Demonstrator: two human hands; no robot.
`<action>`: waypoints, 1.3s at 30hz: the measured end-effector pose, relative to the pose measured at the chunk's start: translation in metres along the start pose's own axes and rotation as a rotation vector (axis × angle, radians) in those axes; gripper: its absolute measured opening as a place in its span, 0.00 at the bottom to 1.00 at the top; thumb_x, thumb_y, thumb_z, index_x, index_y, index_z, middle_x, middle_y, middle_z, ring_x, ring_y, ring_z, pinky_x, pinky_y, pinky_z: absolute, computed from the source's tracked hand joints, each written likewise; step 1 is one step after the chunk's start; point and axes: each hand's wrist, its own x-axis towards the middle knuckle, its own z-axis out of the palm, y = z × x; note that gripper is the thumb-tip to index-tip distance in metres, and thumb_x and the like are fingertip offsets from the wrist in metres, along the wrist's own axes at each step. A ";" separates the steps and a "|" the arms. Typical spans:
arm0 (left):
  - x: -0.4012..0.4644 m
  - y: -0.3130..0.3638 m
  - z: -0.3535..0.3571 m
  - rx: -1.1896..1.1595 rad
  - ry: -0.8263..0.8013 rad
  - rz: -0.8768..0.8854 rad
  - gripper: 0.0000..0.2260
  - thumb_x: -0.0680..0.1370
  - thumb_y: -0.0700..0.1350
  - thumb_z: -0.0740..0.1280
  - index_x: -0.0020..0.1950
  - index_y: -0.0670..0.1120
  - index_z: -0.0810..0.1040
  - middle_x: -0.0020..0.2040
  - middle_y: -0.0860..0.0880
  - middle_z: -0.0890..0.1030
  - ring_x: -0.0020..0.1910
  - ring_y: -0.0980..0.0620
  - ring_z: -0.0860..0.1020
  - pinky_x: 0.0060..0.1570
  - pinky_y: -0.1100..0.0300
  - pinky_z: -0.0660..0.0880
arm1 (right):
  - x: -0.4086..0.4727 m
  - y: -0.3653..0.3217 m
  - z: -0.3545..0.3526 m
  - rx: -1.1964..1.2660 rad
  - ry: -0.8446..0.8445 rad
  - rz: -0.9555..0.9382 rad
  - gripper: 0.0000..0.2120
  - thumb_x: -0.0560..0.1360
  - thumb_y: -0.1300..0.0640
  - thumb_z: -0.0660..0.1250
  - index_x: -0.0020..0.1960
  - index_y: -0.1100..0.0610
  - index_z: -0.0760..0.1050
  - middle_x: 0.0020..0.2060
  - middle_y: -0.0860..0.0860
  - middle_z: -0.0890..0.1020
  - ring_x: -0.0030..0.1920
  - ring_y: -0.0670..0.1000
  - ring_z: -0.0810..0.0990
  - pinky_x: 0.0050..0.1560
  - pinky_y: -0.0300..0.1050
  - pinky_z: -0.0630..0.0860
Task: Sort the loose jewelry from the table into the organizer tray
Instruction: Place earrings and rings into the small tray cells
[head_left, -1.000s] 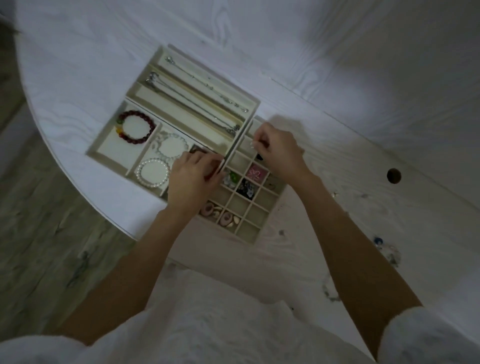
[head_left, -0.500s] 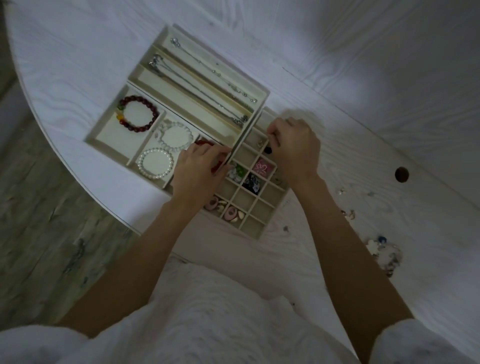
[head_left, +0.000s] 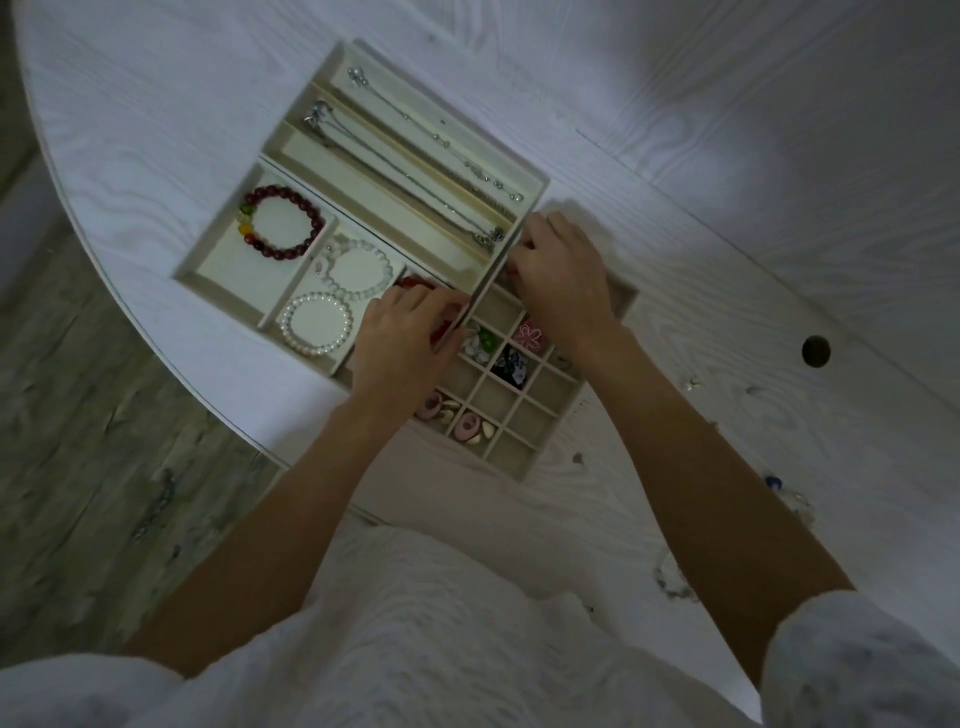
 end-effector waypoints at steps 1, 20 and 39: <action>0.000 0.000 0.000 0.005 -0.003 0.005 0.13 0.73 0.47 0.72 0.56 0.48 0.80 0.48 0.49 0.81 0.49 0.46 0.77 0.49 0.56 0.66 | -0.001 0.002 0.002 0.047 0.033 -0.016 0.04 0.64 0.65 0.75 0.35 0.63 0.80 0.36 0.56 0.78 0.38 0.55 0.75 0.35 0.43 0.71; -0.001 -0.001 0.003 -0.001 0.017 0.009 0.12 0.74 0.47 0.71 0.56 0.47 0.79 0.48 0.48 0.81 0.48 0.47 0.77 0.48 0.56 0.67 | -0.011 -0.015 -0.008 0.008 -0.068 0.414 0.08 0.68 0.65 0.70 0.31 0.60 0.76 0.29 0.52 0.72 0.31 0.49 0.66 0.31 0.41 0.61; 0.000 -0.001 0.001 0.010 0.022 0.023 0.12 0.73 0.46 0.72 0.56 0.47 0.79 0.48 0.48 0.81 0.48 0.47 0.77 0.48 0.56 0.68 | -0.012 -0.012 0.007 0.258 -0.047 0.481 0.09 0.76 0.55 0.64 0.46 0.54 0.83 0.46 0.50 0.80 0.38 0.46 0.73 0.30 0.37 0.63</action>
